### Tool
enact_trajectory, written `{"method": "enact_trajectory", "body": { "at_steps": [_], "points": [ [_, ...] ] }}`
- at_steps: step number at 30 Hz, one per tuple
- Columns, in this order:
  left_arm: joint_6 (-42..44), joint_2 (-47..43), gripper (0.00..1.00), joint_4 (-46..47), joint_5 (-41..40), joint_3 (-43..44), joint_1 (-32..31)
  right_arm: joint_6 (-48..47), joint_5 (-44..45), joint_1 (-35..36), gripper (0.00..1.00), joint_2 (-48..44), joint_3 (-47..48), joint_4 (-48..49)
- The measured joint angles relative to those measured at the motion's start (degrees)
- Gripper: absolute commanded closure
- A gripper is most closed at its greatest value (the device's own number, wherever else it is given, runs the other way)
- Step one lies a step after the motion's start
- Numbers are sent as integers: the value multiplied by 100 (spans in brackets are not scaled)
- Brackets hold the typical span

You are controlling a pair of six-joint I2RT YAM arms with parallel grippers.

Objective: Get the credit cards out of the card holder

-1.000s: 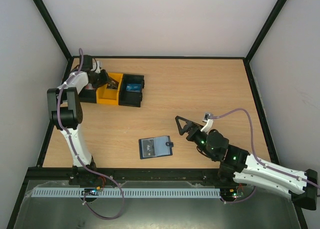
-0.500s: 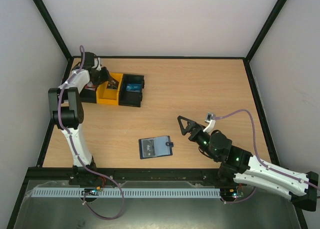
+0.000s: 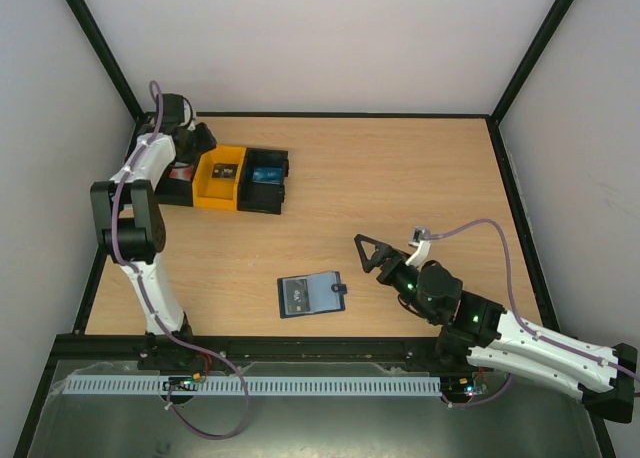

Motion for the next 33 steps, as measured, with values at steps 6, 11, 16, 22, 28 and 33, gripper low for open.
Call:
{"method": "enact_trajectory", "body": {
  "at_steps": [6,11,16,22,28,33],
  "points": [
    [-96,-1032,31,81,13,-385,-203,-26,0,0,2,179,155,-181],
    [-90,-2188,19,494,190,-1327,-732,-52,42,0,2,284,284,-514],
    [-151,-2953,13,638,367,-2302,-1213,-94,114,0,2,308,319,-839],
    [-310,-4030,9,874,428,-3644,-1937,-273,74,0,2,125,317,-929],
    [-704,-5084,15,1335,601,-5106,-2726,-319,-142,0,5,282,240,-872],
    [-1147,-5547,20,1696,798,-6181,-3073,-227,-544,0,20,1036,92,-605]
  ]
}}
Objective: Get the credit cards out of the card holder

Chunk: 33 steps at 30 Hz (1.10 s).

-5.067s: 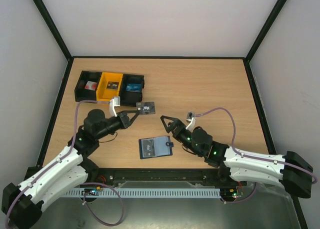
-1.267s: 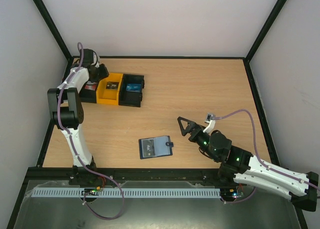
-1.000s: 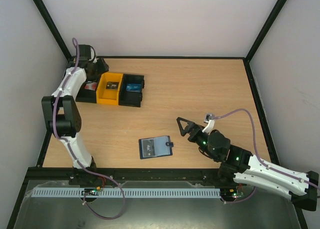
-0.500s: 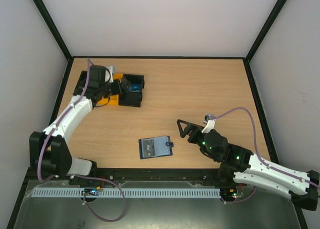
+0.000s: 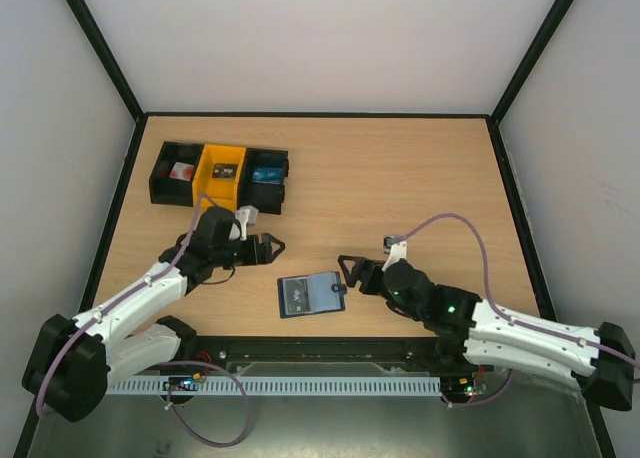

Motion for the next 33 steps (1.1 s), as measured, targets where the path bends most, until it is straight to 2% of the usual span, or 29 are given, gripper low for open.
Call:
{"method": "enact_trajectory", "body": {
  "at_steps": [2,6,8,10,19,28,33],
  "points": [
    [-236,-111,24,160,83,-343,-79,13,-184,2,31,426,-22,153],
    [-807,-367,32,527,337,-1005,-138,15,-566,2,57,1224,-22,527],
    [-1093,-483,33,680,494,-1290,-144,-20,-789,2,69,1637,-7,693],
    [-1276,-560,34,752,627,-1453,-155,-39,-997,2,74,2039,31,852],
    [-1803,-964,40,1325,1005,-1759,-203,-11,-1845,7,81,3432,350,1652],
    [-2142,-903,43,1784,1139,-2122,-382,33,-2201,52,83,4524,944,1836],
    [-2247,-739,46,2085,1126,-2168,-455,28,-2249,63,83,4769,1067,1751]
  ]
}}
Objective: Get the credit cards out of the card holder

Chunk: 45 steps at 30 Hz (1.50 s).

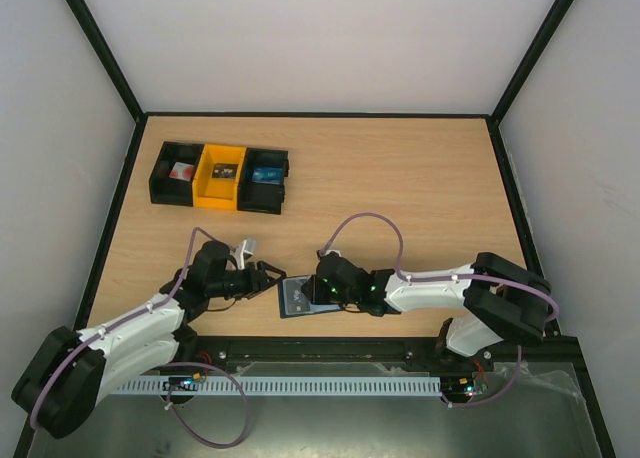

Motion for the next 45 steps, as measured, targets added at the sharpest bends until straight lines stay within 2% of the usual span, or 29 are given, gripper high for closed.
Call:
{"method": "enact_trajectory", "body": {
  "at_steps": [5,26,39,45],
  "points": [
    [-251,2,44,319,-28,-243,-125,-2,9,35,83,7,20,-146],
    [-393,103,44,402,-232,-249,-459,-140,358,221,83,398,352,-741],
    [-396,334,49,463,-472,-249,-787,-74,555,262,97,442,278,-682],
    [-393,385,49,472,-575,-249,-809,2,568,267,98,446,170,-457]
  ]
}}
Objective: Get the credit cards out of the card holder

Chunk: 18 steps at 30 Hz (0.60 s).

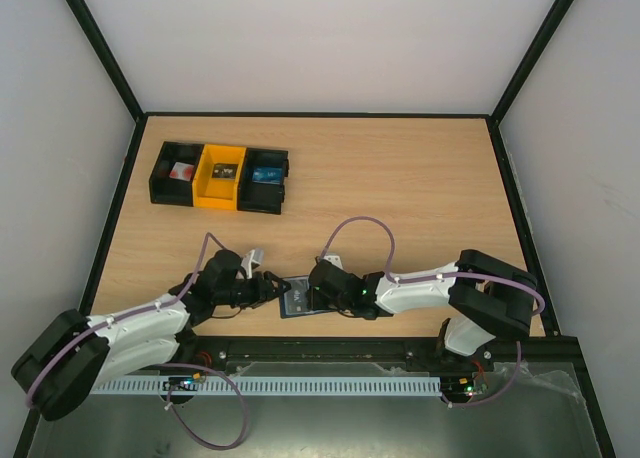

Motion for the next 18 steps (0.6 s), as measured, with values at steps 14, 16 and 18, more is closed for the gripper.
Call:
{"method": "enact_trajectory", "body": {
  "at_steps": [14,16,18],
  "points": [
    [-35,608,54,461,-9,-22,-26,46,2,4,98,4,-37,101],
    [-55,695,56,560,9,-22,-37,50,2,4,98,4,-44,116],
    [-81,756,59,649,26,-22,-48,66,2,4,98,4,-61,151]
  ]
}}
